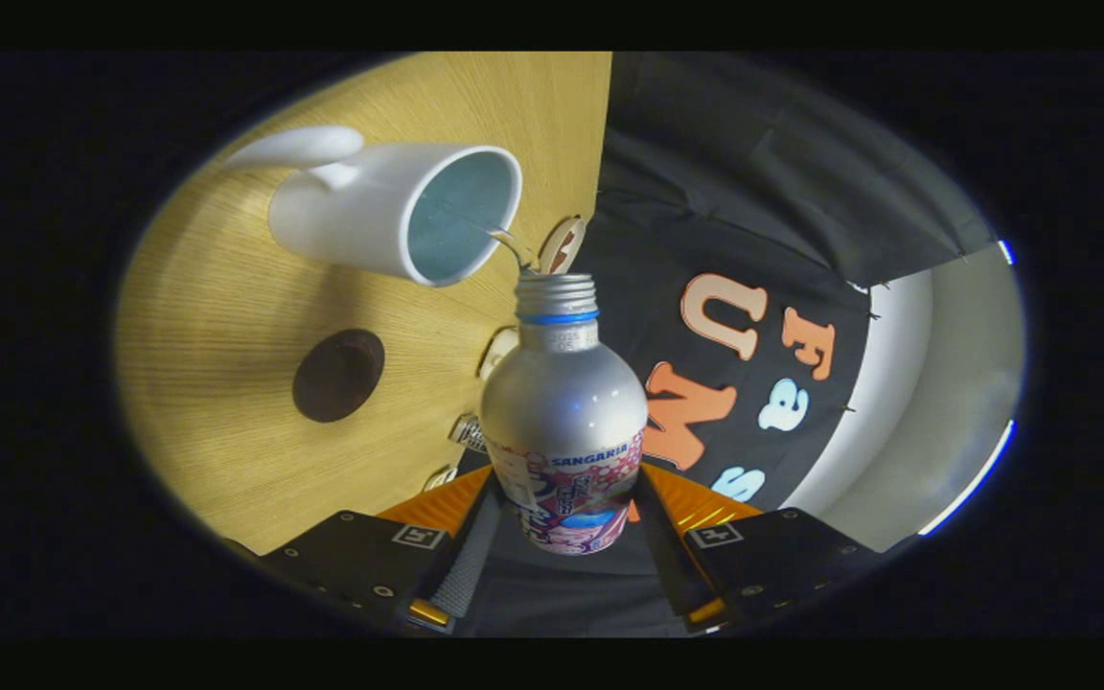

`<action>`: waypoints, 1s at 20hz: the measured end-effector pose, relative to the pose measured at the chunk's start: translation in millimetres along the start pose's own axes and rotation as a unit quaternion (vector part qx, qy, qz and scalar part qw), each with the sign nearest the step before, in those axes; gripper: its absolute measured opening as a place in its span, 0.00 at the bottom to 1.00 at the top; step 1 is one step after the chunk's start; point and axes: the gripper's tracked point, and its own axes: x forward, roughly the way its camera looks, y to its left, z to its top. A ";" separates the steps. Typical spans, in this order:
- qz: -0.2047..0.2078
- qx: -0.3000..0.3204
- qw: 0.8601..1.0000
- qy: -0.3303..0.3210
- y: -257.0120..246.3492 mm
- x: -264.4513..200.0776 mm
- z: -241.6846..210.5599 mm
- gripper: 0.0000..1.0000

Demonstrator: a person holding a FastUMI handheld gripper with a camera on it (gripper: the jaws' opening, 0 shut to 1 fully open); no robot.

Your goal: Take the bottle from table, then pour the juice into the cup, finally place the bottle on the coaster

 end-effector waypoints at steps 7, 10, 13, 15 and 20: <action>0.002 -0.020 1.000 0.001 -2.6 0.5 0.5 0.76; 0.004 -0.030 1.000 0.001 -3.6 0.3 0.8 0.76; 0.004 -0.038 0.999 -0.002 -4.3 -0.1 1.8 0.76; 0.008 -0.038 0.999 -0.005 -3.6 -0.1 3.6 0.76; 0.006 -0.058 0.998 -0.009 -8.2 -0.7 5.6 0.76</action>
